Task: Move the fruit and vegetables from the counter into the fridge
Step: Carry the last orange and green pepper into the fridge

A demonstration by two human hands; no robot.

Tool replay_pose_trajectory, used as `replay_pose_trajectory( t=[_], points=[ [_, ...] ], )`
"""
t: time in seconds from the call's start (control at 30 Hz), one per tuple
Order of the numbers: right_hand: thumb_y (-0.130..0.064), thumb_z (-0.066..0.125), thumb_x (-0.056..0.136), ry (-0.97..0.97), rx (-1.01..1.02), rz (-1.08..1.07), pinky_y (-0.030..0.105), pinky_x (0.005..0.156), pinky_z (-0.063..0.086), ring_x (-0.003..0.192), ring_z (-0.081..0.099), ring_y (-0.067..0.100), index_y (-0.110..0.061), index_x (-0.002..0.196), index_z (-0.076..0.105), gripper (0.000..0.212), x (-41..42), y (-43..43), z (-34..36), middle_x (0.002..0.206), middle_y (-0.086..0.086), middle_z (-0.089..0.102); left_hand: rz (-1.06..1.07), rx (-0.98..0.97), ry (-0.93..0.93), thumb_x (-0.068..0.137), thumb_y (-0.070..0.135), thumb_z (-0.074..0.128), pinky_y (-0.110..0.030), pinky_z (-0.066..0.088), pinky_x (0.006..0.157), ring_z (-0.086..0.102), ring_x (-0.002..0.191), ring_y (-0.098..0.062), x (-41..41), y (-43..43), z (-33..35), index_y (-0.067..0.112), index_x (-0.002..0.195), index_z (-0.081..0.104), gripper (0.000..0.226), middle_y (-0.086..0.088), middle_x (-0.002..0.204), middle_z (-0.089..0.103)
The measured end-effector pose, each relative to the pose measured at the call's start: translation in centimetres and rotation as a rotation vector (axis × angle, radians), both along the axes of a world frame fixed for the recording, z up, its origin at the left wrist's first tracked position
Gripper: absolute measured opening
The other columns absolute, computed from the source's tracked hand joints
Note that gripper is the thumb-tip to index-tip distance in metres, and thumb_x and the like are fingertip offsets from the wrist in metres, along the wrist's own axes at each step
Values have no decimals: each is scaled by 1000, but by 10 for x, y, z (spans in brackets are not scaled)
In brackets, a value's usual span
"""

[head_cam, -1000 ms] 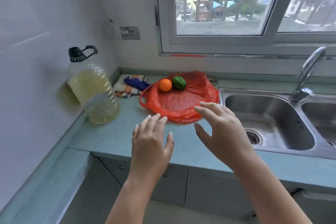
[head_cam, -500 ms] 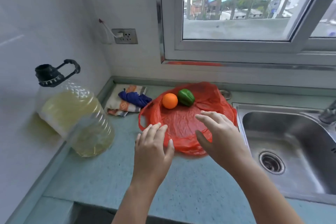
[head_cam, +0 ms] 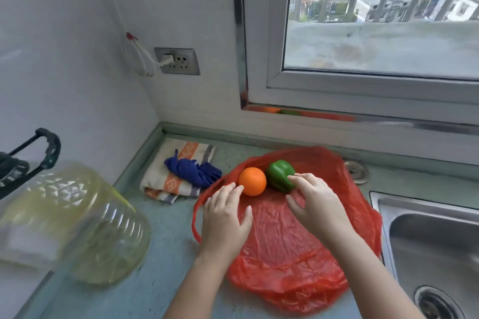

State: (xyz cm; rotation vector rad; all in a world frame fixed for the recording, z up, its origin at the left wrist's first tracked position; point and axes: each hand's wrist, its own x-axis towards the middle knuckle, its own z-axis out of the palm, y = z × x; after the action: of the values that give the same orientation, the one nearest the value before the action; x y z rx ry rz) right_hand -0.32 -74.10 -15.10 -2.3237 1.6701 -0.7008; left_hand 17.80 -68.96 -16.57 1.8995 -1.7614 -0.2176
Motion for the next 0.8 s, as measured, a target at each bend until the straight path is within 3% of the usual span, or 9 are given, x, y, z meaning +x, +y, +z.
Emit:
replay_pose_trajectory(
  t=[0.37, 0.6, 0.8],
  points=[
    [-31, 59, 85, -21, 222, -37, 32, 93, 40, 119, 44, 20, -17, 131, 47, 50, 2, -88, -58, 130, 1, 50, -28, 168, -25, 87, 37, 54, -32, 19, 109, 30, 133, -20, -3, -88, -43, 16, 137, 40, 55, -4, 144, 37],
    [-36, 61, 82, -55, 285, -47, 34, 91, 41, 125, 38, 20, -22, 141, 31, 67, 13, -122, -82, 136, 2, 41, -4, 231, -27, 85, 40, 57, -29, 18, 109, 25, 134, -16, -2, -117, -70, 21, 141, 31, 65, 0, 147, 30],
    [-38, 66, 78, -139, 365, -48, 36, 94, 42, 122, 42, 24, -23, 139, 34, 71, 15, -125, -97, 134, 3, 41, 15, 250, 6, 82, 40, 62, -30, 23, 107, 29, 133, -18, -7, -124, -84, 20, 140, 31, 69, -1, 146, 31]
  ],
)
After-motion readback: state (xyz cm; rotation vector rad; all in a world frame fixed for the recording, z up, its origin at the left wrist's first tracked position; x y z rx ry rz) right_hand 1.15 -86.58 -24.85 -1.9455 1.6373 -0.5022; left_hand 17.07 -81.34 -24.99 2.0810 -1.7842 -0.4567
